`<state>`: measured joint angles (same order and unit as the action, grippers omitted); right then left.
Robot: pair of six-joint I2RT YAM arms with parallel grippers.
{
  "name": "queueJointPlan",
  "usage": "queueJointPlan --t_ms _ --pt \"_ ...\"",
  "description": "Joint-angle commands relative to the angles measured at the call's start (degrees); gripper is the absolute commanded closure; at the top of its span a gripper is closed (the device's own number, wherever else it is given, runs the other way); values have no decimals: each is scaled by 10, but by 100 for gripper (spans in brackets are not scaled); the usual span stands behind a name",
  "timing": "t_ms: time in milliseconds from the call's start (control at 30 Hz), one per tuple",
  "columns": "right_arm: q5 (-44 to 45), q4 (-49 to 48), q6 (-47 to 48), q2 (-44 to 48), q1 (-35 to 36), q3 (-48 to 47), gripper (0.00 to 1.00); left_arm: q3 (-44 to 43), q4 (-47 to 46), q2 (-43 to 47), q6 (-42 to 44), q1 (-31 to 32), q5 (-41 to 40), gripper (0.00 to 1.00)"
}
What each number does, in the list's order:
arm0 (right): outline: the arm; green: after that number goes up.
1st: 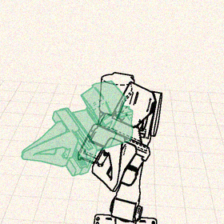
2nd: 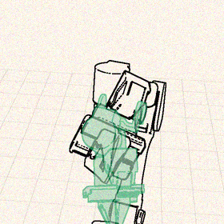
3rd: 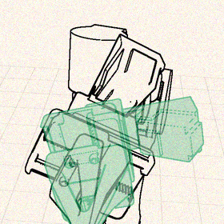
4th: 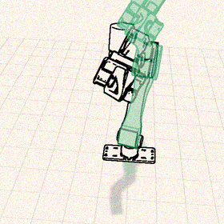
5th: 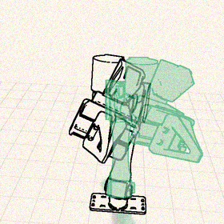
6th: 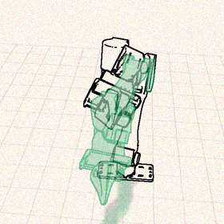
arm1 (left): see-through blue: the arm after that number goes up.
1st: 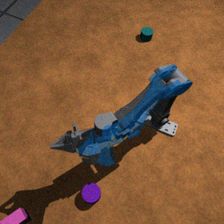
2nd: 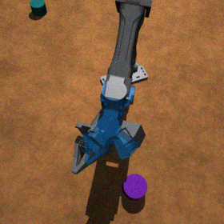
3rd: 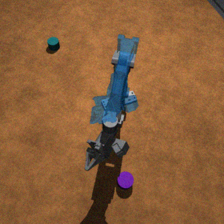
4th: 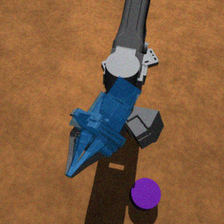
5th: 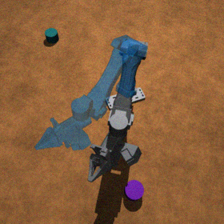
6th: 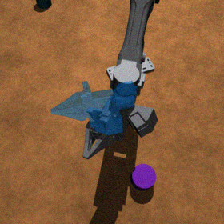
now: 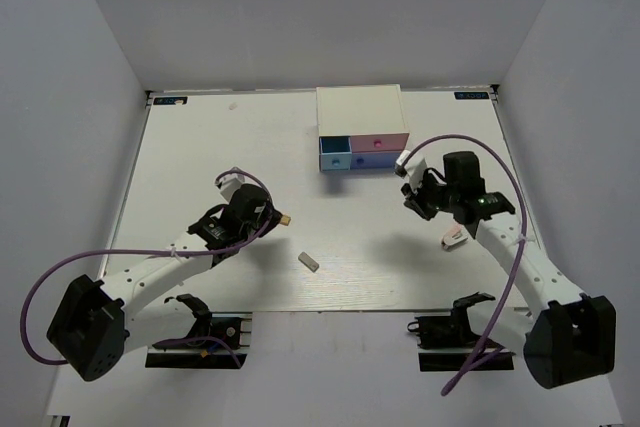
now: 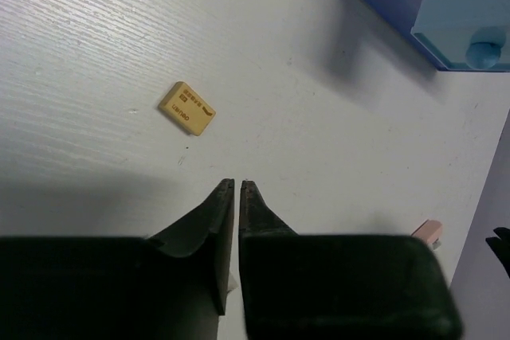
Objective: Sort the stationery into containers
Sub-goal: Pick up the stationery from the center of the board.
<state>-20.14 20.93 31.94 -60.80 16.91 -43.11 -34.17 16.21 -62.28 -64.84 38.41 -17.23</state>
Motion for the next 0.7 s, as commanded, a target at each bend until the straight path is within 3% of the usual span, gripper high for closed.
queueJointPlan --t_ms 0,133,167,233,267,300,333,367,567,667 --pt "-66 168 192 -15 -40 -43 75 2 -16 -3 11 -2 9 79" --pt "-61 266 332 -32 -89 -48 66 9 -16 3 11 -2 9 66" --pt "-69 284 428 -41 -112 -50 66 9 -16 3 11 -2 9 63" --pt "-78 339 514 -58 -157 -57 60 16 -22 9 11 -2 9 61" --pt "-86 383 561 -83 -160 -80 53 22 -22 9 11 -2 9 61" --pt "-86 414 578 -107 -190 -89 30 22 -22 15 11 -2 9 61" --pt "-86 428 613 -119 -206 -107 14 22 -22 15 11 -2 9 61" --pt "-83 452 629 -143 -212 -126 9 22 -22 15 11 -2 9 61" --pt "-62 482 733 -206 -262 -173 9 27 -22 15 11 -2 9 61" --pt "-59 485 832 -209 -283 -162 9 27 -28 15 11 -2 9 61"
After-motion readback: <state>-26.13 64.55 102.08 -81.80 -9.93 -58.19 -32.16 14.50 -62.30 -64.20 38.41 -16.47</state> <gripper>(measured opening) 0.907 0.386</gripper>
